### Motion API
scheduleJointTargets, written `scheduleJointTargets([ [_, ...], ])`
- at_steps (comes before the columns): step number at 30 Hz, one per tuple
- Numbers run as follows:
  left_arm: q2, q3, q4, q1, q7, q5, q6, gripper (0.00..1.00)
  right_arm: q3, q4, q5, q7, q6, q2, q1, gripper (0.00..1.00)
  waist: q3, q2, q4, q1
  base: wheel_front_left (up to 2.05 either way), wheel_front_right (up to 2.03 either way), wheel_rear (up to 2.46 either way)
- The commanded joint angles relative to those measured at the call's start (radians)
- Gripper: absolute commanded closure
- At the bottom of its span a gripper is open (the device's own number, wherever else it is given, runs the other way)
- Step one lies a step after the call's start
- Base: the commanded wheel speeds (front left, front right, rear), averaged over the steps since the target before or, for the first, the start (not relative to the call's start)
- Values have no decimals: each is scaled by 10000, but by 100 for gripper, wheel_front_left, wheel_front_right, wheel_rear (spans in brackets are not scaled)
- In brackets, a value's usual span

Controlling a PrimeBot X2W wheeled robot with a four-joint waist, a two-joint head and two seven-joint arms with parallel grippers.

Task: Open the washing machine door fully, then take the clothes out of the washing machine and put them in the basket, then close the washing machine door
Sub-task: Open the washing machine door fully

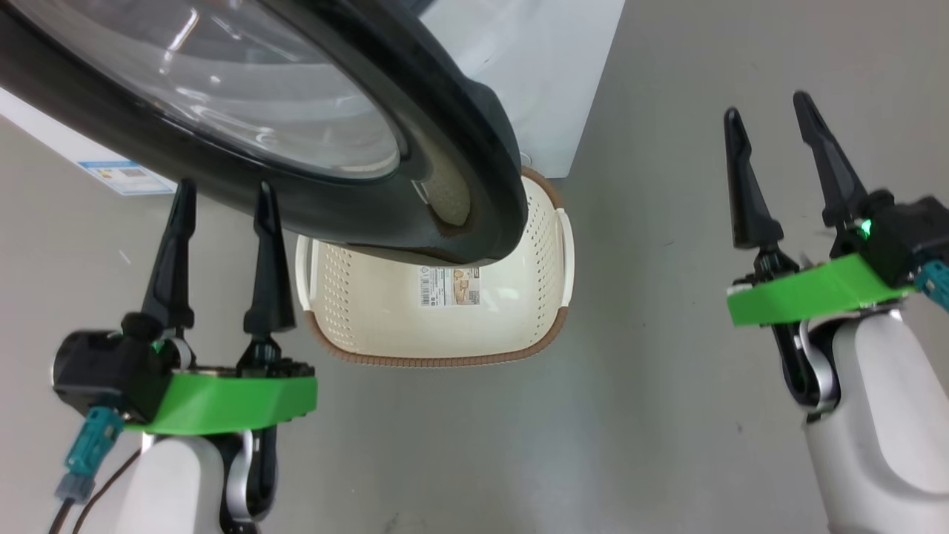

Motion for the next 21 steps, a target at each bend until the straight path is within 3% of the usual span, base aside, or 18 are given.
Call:
scheduleJointTargets([
  [1,185,367,-249,166,-49,129,-91,0,161,-369,155,-60,63,93,214,0,-16,-1,-19,0,0,0,0],
  [12,185,502,-273,625,-49,177,-2,0,115,-994,341,-60,63,96,1272,0,-124,-1,-164,0,0,0,0],
  [21,185,612,-73,667,-49,160,-182,0,260,-869,609,-60,63,96,1417,0,-193,-1,-125,0,0,0,0],
])
